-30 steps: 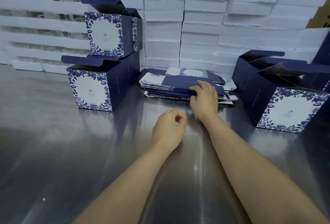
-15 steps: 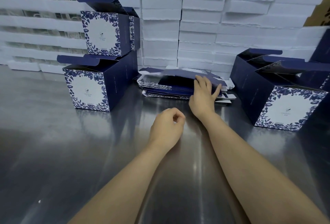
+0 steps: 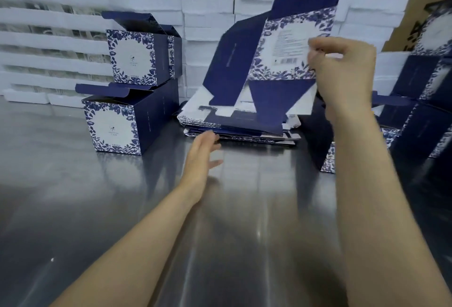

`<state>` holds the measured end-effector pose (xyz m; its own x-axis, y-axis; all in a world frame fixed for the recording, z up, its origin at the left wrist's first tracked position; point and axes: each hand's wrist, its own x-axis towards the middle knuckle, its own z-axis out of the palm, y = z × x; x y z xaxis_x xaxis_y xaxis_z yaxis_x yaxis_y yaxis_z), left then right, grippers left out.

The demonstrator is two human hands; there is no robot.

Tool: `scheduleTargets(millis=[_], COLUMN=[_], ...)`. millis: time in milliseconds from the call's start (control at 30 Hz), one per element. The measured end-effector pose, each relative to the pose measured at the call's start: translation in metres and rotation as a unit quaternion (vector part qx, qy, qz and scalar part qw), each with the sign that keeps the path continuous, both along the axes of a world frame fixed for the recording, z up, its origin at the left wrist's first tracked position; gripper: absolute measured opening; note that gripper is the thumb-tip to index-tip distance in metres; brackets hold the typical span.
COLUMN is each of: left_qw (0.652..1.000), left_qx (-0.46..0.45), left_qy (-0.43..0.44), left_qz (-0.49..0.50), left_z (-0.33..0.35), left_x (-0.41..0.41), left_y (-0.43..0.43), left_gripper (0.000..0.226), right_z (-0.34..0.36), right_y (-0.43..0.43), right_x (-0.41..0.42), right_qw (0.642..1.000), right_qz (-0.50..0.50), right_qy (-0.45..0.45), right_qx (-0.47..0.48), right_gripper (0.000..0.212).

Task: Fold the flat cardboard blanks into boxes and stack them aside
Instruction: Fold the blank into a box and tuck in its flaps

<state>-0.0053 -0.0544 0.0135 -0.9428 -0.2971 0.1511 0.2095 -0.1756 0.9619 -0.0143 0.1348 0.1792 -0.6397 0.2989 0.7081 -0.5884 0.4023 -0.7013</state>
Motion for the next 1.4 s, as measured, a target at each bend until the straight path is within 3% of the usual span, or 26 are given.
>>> scheduleTargets(millis=[100, 267, 500, 600, 700, 867, 967, 1067, 1167, 1267, 1333, 1400], left_qw=[0.987, 0.940, 0.954, 0.945, 0.948, 0.953, 0.970, 0.995, 0.962, 0.942, 0.908, 0.795], left_qx=[0.121, 0.310, 0.257, 0.280, 0.309, 0.292, 0.224, 0.015, -0.219, -0.301, -0.409, -0.604], left_qy=[-0.034, 0.002, -0.075, -0.071, -0.048, -0.052, -0.089, -0.054, 0.028, 0.069, 0.062, -0.009], left_qz=[-0.103, -0.140, -0.133, -0.156, -0.064, -0.065, -0.003, 0.079, 0.160, 0.135, 0.065, -0.051], left_z=[0.007, 0.009, 0.005, 0.006, 0.011, 0.015, 0.015, 0.008, 0.005, 0.007, -0.004, -0.019], left_x=[0.010, 0.014, 0.007, 0.007, -0.001, 0.006, 0.005, -0.003, -0.003, -0.001, -0.005, -0.010], left_y=[0.001, -0.010, -0.013, -0.016, -0.010, -0.013, -0.026, -0.046, -0.066, -0.060, -0.046, -0.033], left_gripper=[0.030, 0.059, 0.068, 0.072, 0.053, 0.052, 0.037, 0.015, 0.040, 0.041, 0.036, 0.041], right_z=[0.012, 0.019, 0.000, -0.021, -0.060, -0.164, -0.182, -0.180, -0.181, -0.179, -0.179, -0.179], right_y=[0.012, 0.006, -0.039, -0.057, -0.075, -0.082, -0.083, -0.084, -0.085, -0.088, -0.092, -0.092], right_x=[0.028, 0.043, 0.035, 0.012, -0.014, -0.032, -0.037, -0.038, -0.035, -0.033, -0.031, -0.029], right_qw=[0.994, 0.975, 0.954, 0.912, 0.857, 0.780, 0.774, 0.770, 0.765, 0.771, 0.777, 0.787], right_qz=[0.077, 0.053, 0.097, 0.168, 0.158, 0.106, 0.072, 0.046, 0.008, -0.026, -0.036, -0.037], right_qy=[-0.063, -0.109, -0.121, -0.204, -0.284, -0.378, -0.369, -0.367, -0.359, -0.340, -0.333, -0.327], right_qx=[0.053, 0.184, 0.257, 0.315, 0.400, 0.487, 0.510, 0.520, 0.535, 0.537, 0.534, 0.523], right_gripper=[0.028, 0.042, 0.042, 0.064, 0.075, 0.064, 0.057, 0.056, 0.057, 0.054, 0.047, 0.041])
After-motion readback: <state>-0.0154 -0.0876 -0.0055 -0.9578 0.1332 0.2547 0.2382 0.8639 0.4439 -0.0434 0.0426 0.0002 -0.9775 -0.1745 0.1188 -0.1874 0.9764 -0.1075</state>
